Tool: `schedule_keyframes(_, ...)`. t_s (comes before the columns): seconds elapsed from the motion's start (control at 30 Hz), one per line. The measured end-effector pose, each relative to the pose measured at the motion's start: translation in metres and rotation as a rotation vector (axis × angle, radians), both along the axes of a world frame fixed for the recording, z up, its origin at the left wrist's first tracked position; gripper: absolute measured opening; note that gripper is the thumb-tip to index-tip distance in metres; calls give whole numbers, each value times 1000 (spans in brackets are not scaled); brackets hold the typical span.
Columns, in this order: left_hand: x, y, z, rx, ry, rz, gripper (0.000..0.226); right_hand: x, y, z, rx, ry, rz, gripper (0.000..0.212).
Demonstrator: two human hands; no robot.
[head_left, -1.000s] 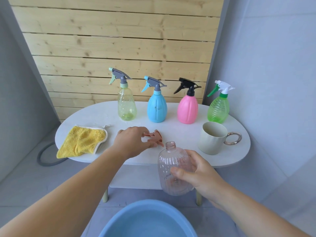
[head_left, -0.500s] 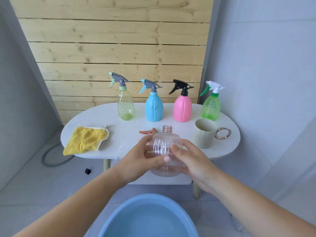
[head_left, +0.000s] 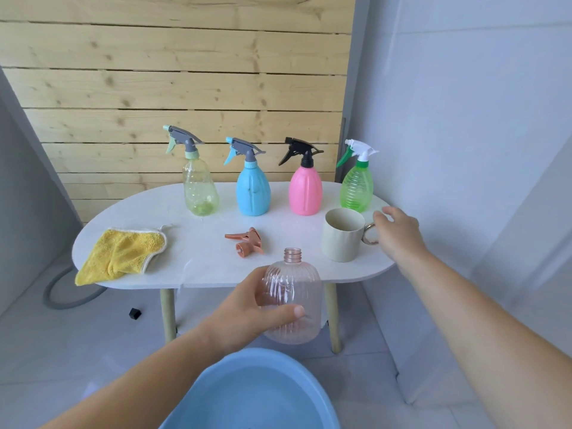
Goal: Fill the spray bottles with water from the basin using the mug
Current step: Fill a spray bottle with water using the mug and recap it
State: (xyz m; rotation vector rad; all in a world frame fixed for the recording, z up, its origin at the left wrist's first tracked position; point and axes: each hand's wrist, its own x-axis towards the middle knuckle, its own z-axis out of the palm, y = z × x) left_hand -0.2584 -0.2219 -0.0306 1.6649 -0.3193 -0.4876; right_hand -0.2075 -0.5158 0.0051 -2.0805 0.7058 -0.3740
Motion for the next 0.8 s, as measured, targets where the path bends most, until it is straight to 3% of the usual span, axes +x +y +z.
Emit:
schedule_keyframes(0.2, 4, -2, -10, 42, -50, -12, 74, -4, -18, -16, 98, 56, 126, 44)
schedule_keyframes(0.3, 1, 2, -10, 45, -54, -15, 74, -9, -19, -21, 126, 62, 164, 28)
schedule_keyframes(0.43, -5, 12, -6, 61, -87, 4, 75, -25, -6, -14, 315, 52, 259, 21)
schedule_keyframes(0.57, -18, 35, 1, 77, -113, 25, 83, -52, 13, -1, 524, 1, 302, 22)
schedule_keyframes(0.67, -30, 57, 0, 91, -116, 50, 76, -75, 39, 9, 686, -23, 341, 29)
schedule_keyframes(0.8, -53, 87, -14, 145, -104, 57, 71, -104, 80, -8, 721, 71, 422, 40)
